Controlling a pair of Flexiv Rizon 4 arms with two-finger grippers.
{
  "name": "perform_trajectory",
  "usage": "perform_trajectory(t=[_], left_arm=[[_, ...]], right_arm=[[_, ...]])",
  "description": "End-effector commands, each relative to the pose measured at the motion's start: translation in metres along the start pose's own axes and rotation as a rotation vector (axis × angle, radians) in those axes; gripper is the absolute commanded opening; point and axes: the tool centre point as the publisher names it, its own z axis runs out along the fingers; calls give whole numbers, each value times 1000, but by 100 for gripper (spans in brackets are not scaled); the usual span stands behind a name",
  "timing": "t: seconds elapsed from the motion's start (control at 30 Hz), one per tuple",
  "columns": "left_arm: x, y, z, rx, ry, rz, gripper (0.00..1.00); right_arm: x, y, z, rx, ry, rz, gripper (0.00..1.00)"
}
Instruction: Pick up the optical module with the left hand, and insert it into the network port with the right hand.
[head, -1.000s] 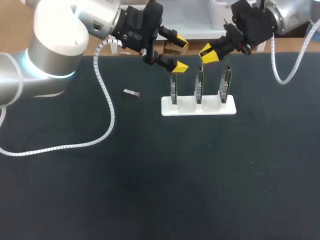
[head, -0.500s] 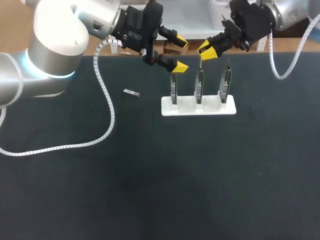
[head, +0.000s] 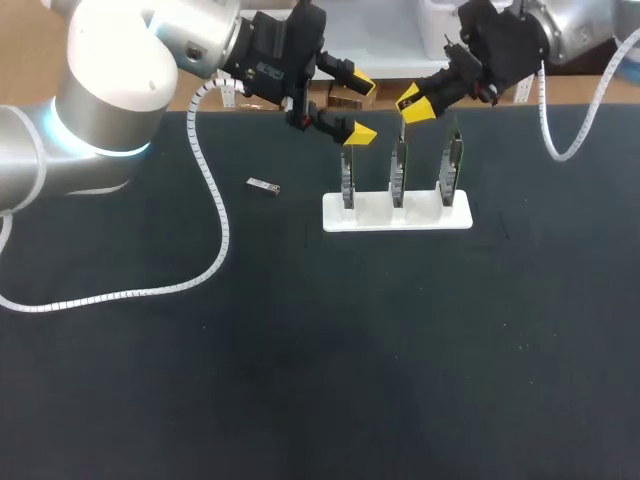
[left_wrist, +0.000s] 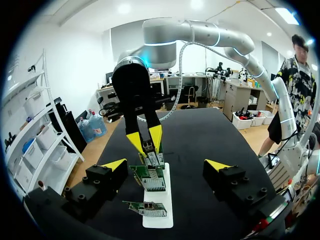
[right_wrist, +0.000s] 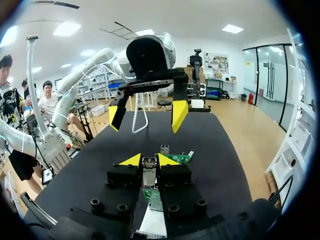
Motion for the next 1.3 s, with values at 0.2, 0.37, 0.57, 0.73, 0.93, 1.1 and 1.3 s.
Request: perform_trajectory(t=[0.2, 0.37, 0.57, 0.73, 0.93, 1.1, 1.3], left_arm=[[-1, 1, 1, 3, 5, -1, 100], [-1, 1, 1, 3, 5, -1, 100], [-1, 1, 1, 3, 5, -1, 100], [-1, 1, 1, 3, 5, -1, 100], [-1, 1, 1, 3, 5, -1, 100], [-1, 1, 1, 3, 5, -1, 100], [-1, 1, 1, 3, 5, -1, 100]], right_arm=[[4, -3, 0, -11, -5, 6, 0], [-5, -4, -2, -5, 21, -13, 0], [-14, 4, 0, 12, 43, -10, 0], [-17, 7, 1, 26, 44, -15, 0], [-11, 6, 2, 31, 41, -4, 0], [-2, 0, 6, 16, 30, 14, 0], [1, -3, 5, 14, 23, 19, 0]])
